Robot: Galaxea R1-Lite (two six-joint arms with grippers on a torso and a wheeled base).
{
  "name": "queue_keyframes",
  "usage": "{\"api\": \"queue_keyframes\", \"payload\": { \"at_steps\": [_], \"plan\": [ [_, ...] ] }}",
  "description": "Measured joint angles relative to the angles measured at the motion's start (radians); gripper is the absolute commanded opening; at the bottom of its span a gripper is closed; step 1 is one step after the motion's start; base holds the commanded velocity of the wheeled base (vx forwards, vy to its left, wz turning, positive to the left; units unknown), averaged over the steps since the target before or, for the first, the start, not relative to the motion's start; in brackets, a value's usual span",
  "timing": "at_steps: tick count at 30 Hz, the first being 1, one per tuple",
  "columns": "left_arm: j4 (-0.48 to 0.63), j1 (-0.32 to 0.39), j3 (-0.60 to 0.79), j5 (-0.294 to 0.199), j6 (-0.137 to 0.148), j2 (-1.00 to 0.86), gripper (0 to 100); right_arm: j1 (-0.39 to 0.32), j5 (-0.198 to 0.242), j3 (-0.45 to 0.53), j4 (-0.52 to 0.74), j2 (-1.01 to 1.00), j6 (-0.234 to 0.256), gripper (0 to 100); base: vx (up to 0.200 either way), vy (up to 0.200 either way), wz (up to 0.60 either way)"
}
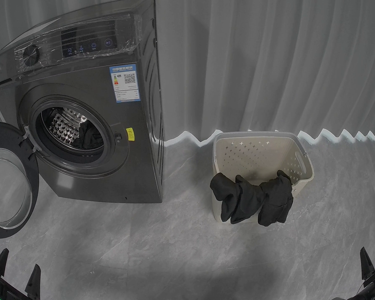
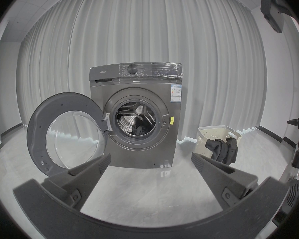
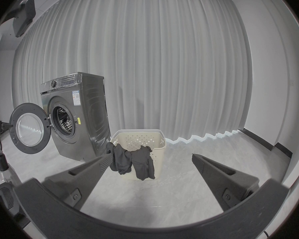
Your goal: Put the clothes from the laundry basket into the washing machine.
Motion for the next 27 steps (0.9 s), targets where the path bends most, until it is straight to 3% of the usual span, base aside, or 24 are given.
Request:
{"api": "queue_keyframes", "payload": {
  "at_steps": [13,27],
  "plan": [
    [0.000,-0.002,0.000,-0.001,0.000,0.000,100,-0.001,0.000,0.000,0.000,0.001,0.000,100,0.000,0.000,0.00],
    [0.000,-0.001,0.000,-0.001,0.000,0.000,100,-0.001,0.000,0.000,0.000,0.001,0.008,100,0.000,-0.200,0.00]
  ]
}}
